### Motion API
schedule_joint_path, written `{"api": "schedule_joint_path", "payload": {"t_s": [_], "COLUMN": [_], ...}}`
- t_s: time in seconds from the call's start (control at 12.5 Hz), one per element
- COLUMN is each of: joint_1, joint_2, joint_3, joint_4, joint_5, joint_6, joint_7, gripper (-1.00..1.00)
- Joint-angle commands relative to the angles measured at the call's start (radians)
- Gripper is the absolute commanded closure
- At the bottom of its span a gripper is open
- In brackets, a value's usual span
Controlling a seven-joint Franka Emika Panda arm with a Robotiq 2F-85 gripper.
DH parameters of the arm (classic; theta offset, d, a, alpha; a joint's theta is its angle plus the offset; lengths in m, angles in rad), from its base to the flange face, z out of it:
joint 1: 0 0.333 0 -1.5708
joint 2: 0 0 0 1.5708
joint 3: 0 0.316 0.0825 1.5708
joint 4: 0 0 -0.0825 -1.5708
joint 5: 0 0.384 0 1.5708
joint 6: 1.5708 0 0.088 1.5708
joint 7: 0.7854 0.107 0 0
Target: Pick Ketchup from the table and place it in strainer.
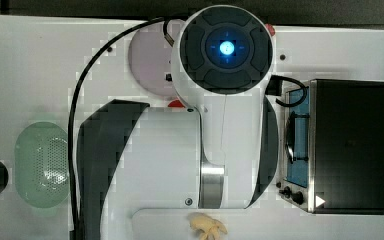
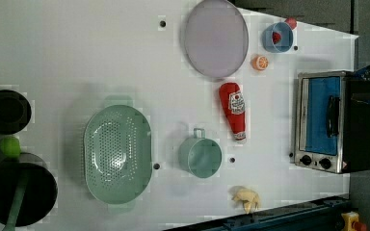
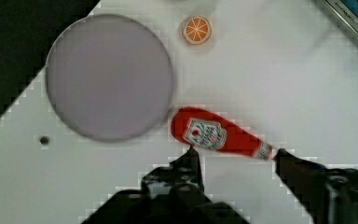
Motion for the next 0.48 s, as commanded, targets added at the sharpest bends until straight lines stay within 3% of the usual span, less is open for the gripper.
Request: {"api": "schedule_joint_path", "payload": {"t_s": [0.08,0.24,0.48], "joint_1": [-0.115,-0.115,-0.114], "joint_2": [-0.198,-0.194,-0.155], "joint_3": [0.065,0.067,0.078], "joint_4": [-0.073,-0.078,-0.106], "joint_5": [0.014,0.014,0.014], "joint_6": [-0.145,-0.143,-0.102], "joint_7": [-0.038,-0.04,-0.069], "gripper": [-0.58,-0.99,-1.0]}}
